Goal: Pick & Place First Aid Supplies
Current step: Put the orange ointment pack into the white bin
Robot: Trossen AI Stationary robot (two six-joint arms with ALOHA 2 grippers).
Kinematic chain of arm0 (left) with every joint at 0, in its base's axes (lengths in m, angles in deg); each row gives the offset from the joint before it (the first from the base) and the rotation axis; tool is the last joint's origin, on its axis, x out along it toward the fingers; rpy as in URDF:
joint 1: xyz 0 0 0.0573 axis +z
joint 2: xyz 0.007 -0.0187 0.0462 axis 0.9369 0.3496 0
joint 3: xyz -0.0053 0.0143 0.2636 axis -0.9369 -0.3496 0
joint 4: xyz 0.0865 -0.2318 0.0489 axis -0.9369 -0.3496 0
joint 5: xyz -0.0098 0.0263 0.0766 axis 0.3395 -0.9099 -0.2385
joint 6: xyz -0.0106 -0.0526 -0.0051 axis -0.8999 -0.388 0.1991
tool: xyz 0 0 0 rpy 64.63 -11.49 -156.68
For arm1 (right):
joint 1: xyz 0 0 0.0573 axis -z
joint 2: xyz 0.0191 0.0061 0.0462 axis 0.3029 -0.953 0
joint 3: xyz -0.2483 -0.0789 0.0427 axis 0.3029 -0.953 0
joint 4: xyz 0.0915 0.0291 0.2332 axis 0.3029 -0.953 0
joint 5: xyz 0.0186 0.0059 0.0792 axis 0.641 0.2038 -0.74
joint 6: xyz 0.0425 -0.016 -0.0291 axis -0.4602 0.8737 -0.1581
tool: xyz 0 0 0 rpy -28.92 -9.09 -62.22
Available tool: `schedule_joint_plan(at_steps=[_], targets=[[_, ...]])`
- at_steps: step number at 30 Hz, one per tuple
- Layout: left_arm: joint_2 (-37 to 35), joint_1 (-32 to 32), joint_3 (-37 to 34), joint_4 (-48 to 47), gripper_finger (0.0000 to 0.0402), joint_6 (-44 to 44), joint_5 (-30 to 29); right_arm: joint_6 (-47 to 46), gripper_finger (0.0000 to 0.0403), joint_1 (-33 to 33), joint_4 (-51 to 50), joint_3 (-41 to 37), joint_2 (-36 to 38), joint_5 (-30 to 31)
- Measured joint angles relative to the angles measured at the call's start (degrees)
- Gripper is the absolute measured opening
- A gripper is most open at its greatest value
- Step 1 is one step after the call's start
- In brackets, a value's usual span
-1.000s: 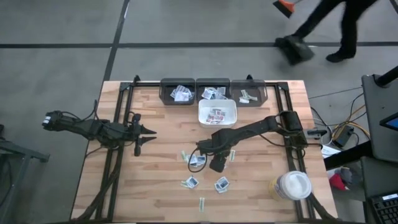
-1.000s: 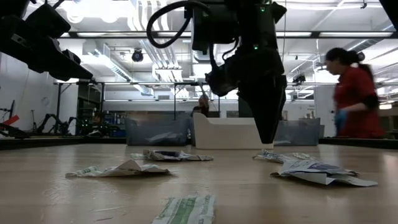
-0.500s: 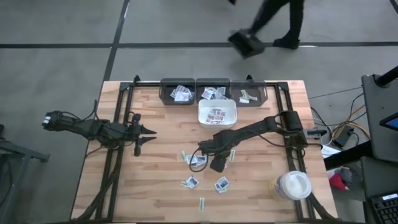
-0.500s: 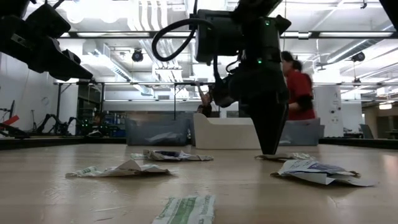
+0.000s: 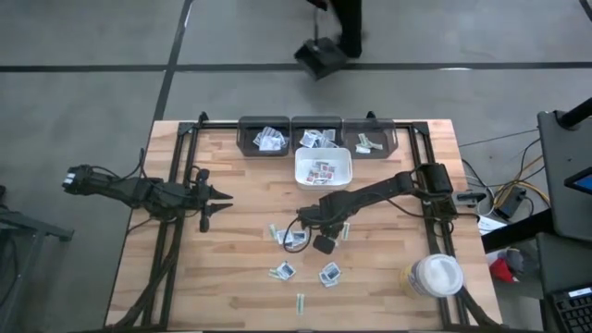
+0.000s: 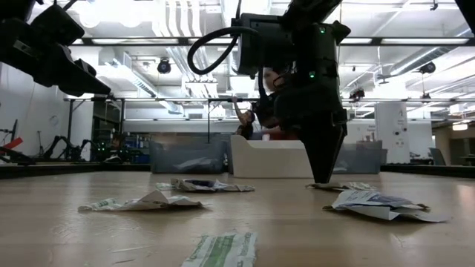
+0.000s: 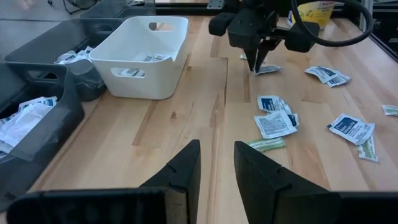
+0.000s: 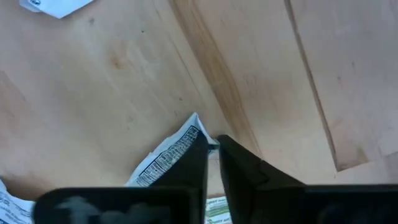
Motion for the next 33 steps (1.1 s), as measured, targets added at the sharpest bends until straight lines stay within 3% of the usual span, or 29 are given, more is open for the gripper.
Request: schedule_joint_plan(at_steps=[4,16,22,28,33], targets=[[0.0,0.0,0.0,0.0,0.0094,0.0,0.0,0.2,0.0011,0.1,-0.1,-0.1,0.7,0.0],[0.0,0.0,0.0,0.1,0.0094,0.0,0.0,6.3,0.0008,0.3,1.0,2.8,7.5,-1.0],[0.0,0.0,0.0,0.5,0.0094,0.0,0.0,12.7,0.0008,2.5,12.0,3.0,13.2,-1.4],[0.0,0.0,0.0,0.5,0.0094,0.0,0.0,20.6,0.0008,7.6,23.2,3.1,16.4,7.3],[0.0,0.0,0.0,0.8,0.0094,0.0,0.0,28.1,0.0008,13.8,17.7,5.5,16.4,15.5]])
